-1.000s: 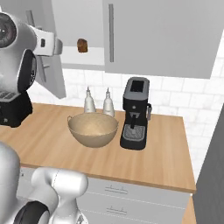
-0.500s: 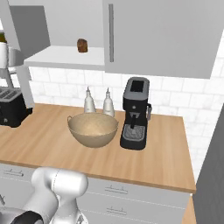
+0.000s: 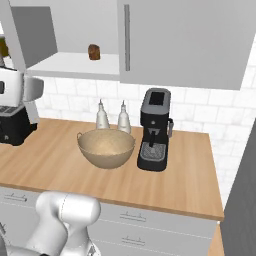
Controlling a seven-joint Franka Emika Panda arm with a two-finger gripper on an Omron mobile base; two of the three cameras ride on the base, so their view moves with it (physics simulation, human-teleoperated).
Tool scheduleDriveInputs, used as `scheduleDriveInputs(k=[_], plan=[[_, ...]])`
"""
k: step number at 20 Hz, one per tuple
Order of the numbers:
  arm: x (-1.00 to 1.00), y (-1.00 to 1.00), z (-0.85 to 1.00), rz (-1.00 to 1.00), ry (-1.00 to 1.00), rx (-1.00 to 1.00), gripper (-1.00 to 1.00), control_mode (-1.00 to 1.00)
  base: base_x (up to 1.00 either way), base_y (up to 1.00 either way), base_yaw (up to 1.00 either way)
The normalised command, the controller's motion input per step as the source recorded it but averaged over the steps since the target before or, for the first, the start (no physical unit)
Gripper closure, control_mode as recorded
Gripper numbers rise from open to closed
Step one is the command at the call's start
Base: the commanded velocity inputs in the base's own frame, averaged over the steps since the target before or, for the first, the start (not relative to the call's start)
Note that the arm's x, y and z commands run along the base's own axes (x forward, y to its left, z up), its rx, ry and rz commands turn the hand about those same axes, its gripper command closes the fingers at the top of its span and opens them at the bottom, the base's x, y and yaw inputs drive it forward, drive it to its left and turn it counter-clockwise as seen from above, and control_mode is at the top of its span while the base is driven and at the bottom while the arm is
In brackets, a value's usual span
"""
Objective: Open the cabinet, pick up the bread from the cabinet and place it in the basket. Then move the basket to the dining counter.
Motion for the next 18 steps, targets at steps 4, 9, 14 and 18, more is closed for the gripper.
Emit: scheduleDriveInputs(k=[4,9,14,18], plan=[[0.53,-1.00,-0.33,0.10,0.16,0.35,-1.00,-1.00,0.00,0.00,0.00],[0.85,-0.41,-0.15,0.05,0.07,0.31,-1.00,-1.00,0.00,0.00,0.00],[1.00,0.36,-0.13,-0.05,0.15,0.31,-1.00,-1.00,0.00,0.00,0.00],[0.99,0.30,0.00,-0.04,0.28,0.32,-1.00,-1.00,0.00,0.00,0.00]])
